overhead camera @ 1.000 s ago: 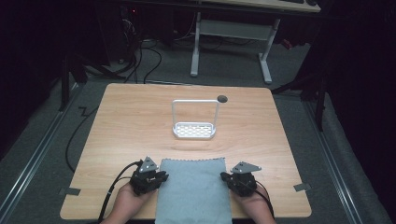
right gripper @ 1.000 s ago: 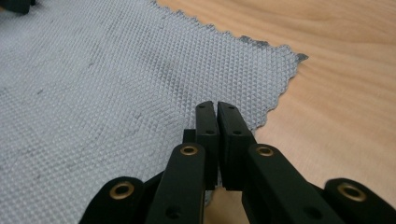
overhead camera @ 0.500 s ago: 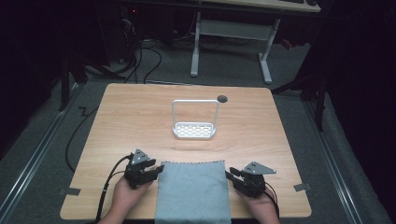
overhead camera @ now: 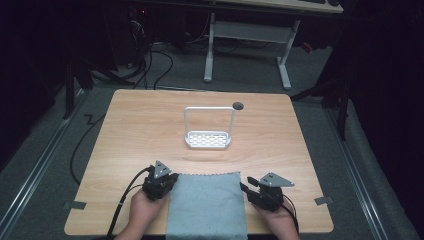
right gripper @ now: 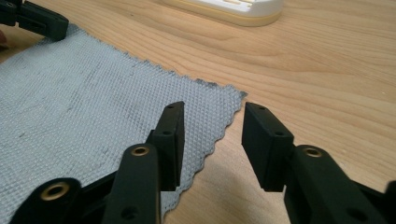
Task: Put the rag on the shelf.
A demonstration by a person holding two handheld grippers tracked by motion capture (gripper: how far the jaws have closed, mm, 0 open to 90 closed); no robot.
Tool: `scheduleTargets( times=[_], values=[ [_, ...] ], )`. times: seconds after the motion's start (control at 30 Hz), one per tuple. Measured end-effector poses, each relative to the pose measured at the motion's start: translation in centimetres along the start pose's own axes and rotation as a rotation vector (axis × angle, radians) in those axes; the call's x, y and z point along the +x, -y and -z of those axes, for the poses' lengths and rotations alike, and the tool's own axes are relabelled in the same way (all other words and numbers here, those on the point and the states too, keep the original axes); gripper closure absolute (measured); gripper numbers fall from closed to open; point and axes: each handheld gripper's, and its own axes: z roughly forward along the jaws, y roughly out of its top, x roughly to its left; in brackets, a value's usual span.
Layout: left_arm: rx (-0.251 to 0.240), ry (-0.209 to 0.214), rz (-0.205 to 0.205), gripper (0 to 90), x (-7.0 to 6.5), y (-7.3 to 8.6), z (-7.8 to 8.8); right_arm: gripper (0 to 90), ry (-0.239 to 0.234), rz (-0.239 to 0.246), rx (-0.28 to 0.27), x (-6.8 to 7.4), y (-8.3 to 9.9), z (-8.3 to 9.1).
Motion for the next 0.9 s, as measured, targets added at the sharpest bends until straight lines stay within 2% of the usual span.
scheduleTargets(
  times=[0.07,0.1,0.13,0.17,0.33,0.37,0.43,0.53,0.7,0.83,0.9],
  values=[
    [-0.004,0.007,0.006,89.1,0.1,0.0,0.0,56.2,0.001,-0.002,0.0,0.1,-0.1,-0.1],
    [-0.011,0.028,0.03,89.2,0.4,0.1,0.0,54.7,0.009,0.001,0.007,0.3,-0.2,-0.4],
    [-0.011,0.028,0.03,89.1,0.4,0.1,0.0,54.2,0.018,0.0,0.007,0.4,-0.2,-0.6],
    [-0.013,0.045,0.046,89.2,0.6,0.2,0.0,53.7,0.023,0.008,0.01,0.5,-0.3,-0.8],
    [-0.012,0.059,0.051,89.1,0.7,0.2,0.0,50.9,0.041,0.007,0.042,1.0,-1.0,-2.3],
    [-0.012,0.062,0.05,89.1,0.7,0.2,0.0,51.7,0.053,0.008,0.07,0.9,-1.3,-3.3],
    [-0.013,0.066,0.048,89.0,0.7,0.2,0.0,54.0,0.063,0.005,0.102,0.7,-1.7,-4.1],
    [-0.013,0.071,0.047,88.9,0.7,0.2,0.0,56.8,0.066,-0.008,0.128,0.3,-2.3,-5.0],
    [-0.011,0.075,0.05,88.7,0.7,0.2,0.0,57.7,0.099,-0.001,0.134,0.2,-2.4,-5.3],
    [-0.011,0.078,0.053,88.6,0.8,0.2,0.0,59.0,0.09,-0.005,0.115,0.0,-1.9,-4.9],
    [-0.01,0.08,0.055,88.6,0.8,0.2,0.0,63.1,0.082,0.003,0.114,0.1,-1.9,-4.9]
  ],
)
